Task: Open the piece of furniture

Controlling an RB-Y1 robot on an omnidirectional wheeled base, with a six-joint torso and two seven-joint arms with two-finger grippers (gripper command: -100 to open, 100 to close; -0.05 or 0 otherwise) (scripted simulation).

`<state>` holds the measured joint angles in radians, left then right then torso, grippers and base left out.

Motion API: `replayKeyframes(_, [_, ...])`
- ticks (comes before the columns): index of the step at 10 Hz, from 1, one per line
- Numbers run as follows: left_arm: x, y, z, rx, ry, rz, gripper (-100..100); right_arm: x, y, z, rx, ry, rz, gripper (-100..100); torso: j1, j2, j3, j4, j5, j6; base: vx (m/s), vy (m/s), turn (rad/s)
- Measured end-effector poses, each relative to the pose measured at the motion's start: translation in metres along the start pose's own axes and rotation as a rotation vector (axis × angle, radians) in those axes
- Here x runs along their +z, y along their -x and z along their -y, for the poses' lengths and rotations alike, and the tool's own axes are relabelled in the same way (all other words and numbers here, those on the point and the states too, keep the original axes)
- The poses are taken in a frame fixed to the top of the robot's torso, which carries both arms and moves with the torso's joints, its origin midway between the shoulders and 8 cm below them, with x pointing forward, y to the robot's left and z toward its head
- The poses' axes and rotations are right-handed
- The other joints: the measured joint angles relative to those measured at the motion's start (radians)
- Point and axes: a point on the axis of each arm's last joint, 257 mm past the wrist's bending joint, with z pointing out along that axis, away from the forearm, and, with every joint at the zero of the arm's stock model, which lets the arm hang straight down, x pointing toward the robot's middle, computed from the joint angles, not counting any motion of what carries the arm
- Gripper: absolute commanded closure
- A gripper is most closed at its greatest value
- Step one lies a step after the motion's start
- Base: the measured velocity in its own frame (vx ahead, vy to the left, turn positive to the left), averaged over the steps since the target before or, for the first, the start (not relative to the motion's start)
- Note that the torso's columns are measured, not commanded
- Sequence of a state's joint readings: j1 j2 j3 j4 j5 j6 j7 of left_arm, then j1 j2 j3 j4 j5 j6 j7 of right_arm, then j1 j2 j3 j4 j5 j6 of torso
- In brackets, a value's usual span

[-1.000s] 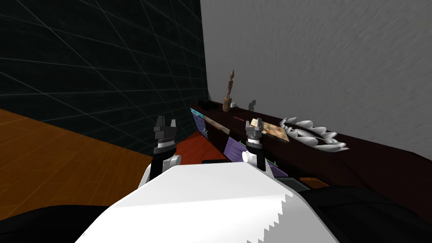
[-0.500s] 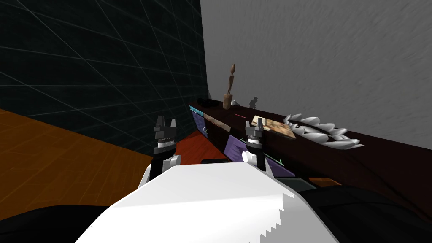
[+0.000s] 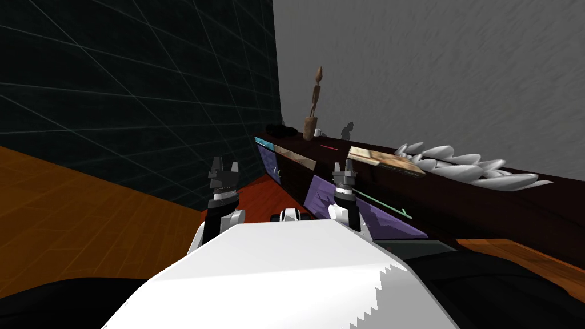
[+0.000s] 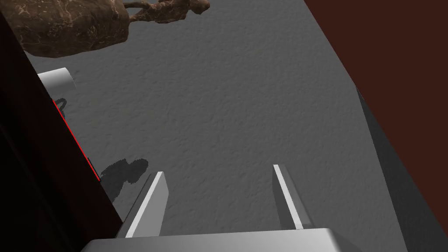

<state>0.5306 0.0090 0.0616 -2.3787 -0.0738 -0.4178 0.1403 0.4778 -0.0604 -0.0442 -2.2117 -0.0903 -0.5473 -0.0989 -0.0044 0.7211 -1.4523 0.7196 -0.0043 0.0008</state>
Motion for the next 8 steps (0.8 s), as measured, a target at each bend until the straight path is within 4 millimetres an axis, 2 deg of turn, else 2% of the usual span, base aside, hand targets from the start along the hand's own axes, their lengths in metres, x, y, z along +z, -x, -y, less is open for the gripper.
replayKeyframes(2, [0.000,0.000,0.000,0.000,0.000,0.000,0,0.002,-0.005,-0.002,-0.089,0.002,-0.050,-100,-0.001,0.004,-0.029,0.009,-0.002,-0.002,0.009,0.061,-0.049])
replayKeyframes(8, [0.000,0.000,0.000,0.000,0.000,0.000,0,-0.003,-0.011,0.013,-0.432,-0.025,-0.181,-100,0.002,0.006,-0.030,0.011,0.001,-0.005,0.021,0.070,-0.069])
